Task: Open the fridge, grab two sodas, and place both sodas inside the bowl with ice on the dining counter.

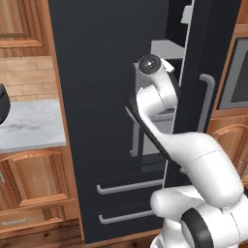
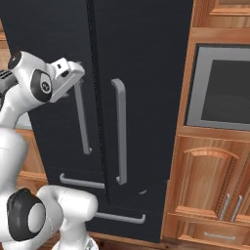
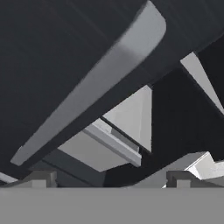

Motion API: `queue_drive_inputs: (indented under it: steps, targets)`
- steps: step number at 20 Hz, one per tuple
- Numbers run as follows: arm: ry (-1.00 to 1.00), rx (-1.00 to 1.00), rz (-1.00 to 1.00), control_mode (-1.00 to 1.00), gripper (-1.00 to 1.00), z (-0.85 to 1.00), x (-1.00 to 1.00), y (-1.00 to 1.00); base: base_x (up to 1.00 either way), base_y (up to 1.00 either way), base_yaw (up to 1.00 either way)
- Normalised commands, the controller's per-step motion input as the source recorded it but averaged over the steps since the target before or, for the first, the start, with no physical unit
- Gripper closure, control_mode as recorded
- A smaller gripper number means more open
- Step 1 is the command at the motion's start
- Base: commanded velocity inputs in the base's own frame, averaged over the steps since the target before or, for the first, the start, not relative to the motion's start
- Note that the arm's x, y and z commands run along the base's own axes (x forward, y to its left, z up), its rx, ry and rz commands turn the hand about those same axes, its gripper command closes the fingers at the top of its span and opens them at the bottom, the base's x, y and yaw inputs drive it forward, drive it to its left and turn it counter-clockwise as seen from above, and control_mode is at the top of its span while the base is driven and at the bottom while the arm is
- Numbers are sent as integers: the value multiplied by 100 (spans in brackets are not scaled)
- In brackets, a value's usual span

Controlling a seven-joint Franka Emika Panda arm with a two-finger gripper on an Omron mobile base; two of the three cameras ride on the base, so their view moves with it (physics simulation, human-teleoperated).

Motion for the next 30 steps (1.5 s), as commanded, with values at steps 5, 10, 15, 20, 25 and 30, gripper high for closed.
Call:
queue_drive_inputs:
  steps: [5, 10, 15, 20, 25, 30]
  targets:
    - [9, -11, -1, -100, -100, -11, 90, -22, 0, 0, 0]
    - [8, -9, -3, -100, -100, -5, 42, -55, 0, 0, 0]
    - [3, -6, -5, -100, -100, 0, 4, -69, 0, 0, 0]
    - [0, -5, -7, -100, -100, 0, -31, -73, 0, 0, 0]
    - [-1, -3, -9, -100, -100, 0, -73, -70, 0, 0, 0]
    - [0, -2, -14, -100, -100, 5, -57, -73, 0, 0, 0]
